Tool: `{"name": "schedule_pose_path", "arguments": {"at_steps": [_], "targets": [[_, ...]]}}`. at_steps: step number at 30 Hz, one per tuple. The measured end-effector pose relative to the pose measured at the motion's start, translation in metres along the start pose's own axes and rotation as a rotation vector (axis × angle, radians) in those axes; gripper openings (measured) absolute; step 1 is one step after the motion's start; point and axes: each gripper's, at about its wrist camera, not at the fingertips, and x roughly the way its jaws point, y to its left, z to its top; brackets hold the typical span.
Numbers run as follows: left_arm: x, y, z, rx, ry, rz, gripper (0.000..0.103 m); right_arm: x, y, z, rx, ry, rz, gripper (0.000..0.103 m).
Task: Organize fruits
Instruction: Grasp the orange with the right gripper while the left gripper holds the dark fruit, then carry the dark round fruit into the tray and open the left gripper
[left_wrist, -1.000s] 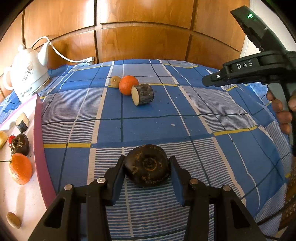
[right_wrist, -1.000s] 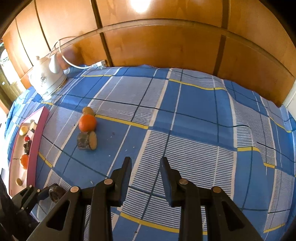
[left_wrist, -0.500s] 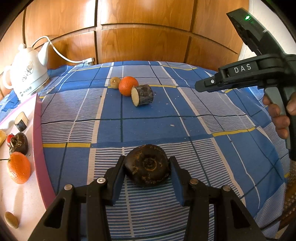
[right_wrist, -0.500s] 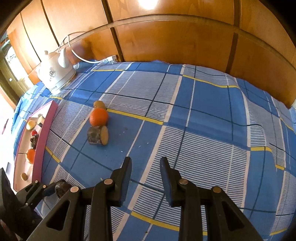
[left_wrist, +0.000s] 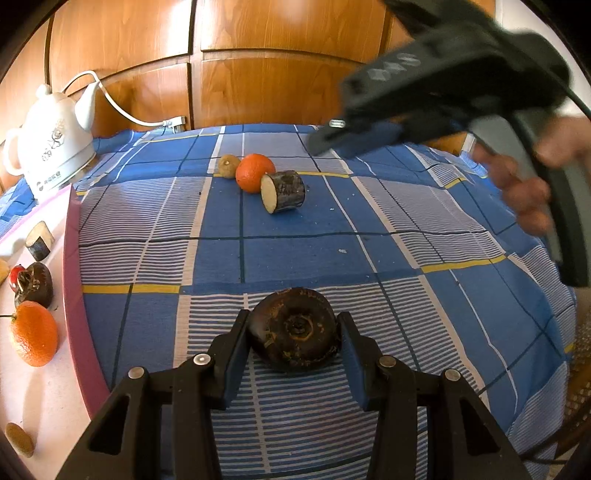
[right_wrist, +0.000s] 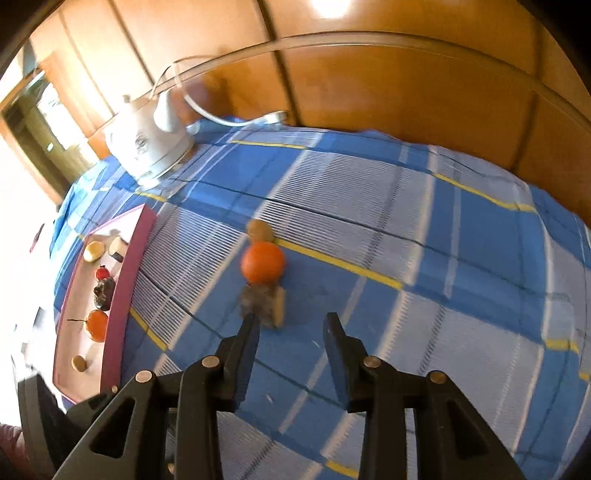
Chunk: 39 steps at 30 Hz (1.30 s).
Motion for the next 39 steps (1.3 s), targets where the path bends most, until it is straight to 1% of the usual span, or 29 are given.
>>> {"name": "schedule_pose_path", "arguments": {"at_steps": [3,5,7,8,9,12,14,15,16,19,24,27,31,36,39], "targets": [[-0.001,0.001,-0.001,-0.003,-0.002,-0.004,0.046,0.018,0.011,0.016,-0.03,0.027,0.001,0.037],[-0.001,0.001,-0.001,-0.005,-0.004,-0.007,0.046,0.03,0.018,0.026,-0.055,0.044,-0.015,0.038],[-0.001,0.002,-0.001,-0.006,-0.006,-0.009,0.046,0.041,0.021,0.03,-0.071,0.066,-0.021,0.048],[-0.001,0.002,-0.001,-0.006,-0.006,-0.011,0.046,0.047,0.023,0.033,-0.083,0.077,-0.03,0.056],[-0.001,0.002,-0.002,-0.008,-0.007,-0.012,0.046,0.053,0.026,0.035,-0.099,0.09,-0.043,0.057],[-0.001,0.003,-0.002,-0.01,-0.008,-0.015,0.046,0.068,0.031,0.038,-0.129,0.118,-0.072,0.057],[0.0,0.003,-0.002,-0.01,-0.008,-0.015,0.046,0.076,0.031,0.038,-0.134,0.139,-0.068,0.056],[0.0,0.003,-0.002,-0.011,-0.008,-0.016,0.046,0.081,0.032,0.038,-0.139,0.154,-0.079,0.041],[0.0,0.003,-0.002,-0.012,-0.007,-0.016,0.046,0.082,0.032,0.037,-0.143,0.148,-0.103,0.04],[0.0,0.003,-0.001,-0.015,-0.006,-0.018,0.046,0.07,0.028,0.038,-0.111,0.089,-0.097,0.039],[0.0,0.002,-0.001,-0.015,-0.002,-0.014,0.046,0.036,0.014,0.038,-0.062,-0.012,-0.139,0.039],[0.0,0.002,0.0,-0.018,0.002,-0.013,0.046,0.015,-0.004,0.028,-0.025,-0.016,-0.152,0.039],[0.001,0.003,0.001,-0.02,0.01,-0.011,0.046,0.001,-0.028,0.0,0.006,0.031,-0.199,0.039],[0.002,0.0,0.005,-0.012,0.026,0.003,0.046,0.002,-0.052,-0.041,0.056,0.095,-0.228,0.039],[0.001,0.0,0.008,-0.019,0.041,0.011,0.046,0.008,-0.061,-0.055,0.076,0.104,-0.244,0.039]]}}
